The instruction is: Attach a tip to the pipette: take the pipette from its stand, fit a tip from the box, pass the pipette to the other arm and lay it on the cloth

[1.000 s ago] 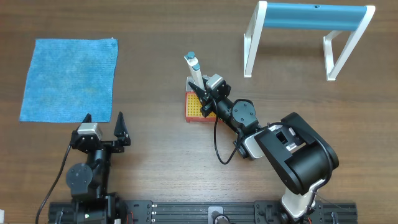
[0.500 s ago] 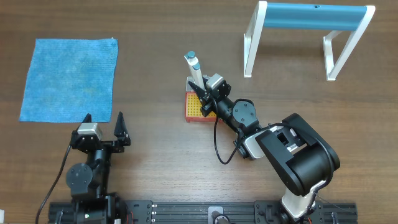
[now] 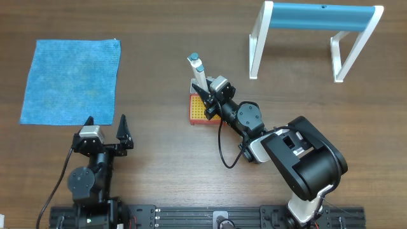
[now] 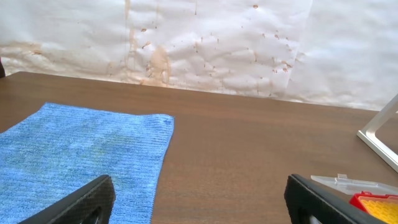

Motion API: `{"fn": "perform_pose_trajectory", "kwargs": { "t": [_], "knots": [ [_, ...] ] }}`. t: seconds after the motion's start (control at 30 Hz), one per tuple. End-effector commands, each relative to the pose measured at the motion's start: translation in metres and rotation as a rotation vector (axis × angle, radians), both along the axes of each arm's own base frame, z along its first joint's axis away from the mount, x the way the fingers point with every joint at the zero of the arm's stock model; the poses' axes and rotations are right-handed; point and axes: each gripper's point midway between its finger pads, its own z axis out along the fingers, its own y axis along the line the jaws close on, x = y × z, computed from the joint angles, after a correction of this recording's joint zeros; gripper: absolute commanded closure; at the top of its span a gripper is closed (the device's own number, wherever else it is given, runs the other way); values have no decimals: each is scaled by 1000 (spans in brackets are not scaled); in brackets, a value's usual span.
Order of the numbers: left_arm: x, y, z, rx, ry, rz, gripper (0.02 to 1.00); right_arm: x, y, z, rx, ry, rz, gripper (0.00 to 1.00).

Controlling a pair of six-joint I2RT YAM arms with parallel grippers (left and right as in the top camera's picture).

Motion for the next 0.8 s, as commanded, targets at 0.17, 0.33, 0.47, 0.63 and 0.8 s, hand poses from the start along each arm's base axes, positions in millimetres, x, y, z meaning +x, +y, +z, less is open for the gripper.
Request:
{"fn": "perform_pose_trajectory", "kwargs": {
  "t": [0.17, 0.33, 0.47, 0.63, 0.8],
  "knots": [
    [0, 3, -1, -8, 1, 13, 137, -4, 4, 16, 14, -47, 6, 921],
    [0, 3, -1, -8, 1, 13, 137, -4, 4, 18, 15, -50, 5, 921],
    [0, 3, -1, -8, 1, 13, 137, -5, 3, 17, 14, -48, 5, 921],
    [0, 3, -1, -8, 0, 13, 134, -8, 1, 17, 13, -46, 1, 921],
    [0, 3, -1, -8, 0, 13, 137, -9, -1, 15, 9, -38, -2, 919]
  ]
}}
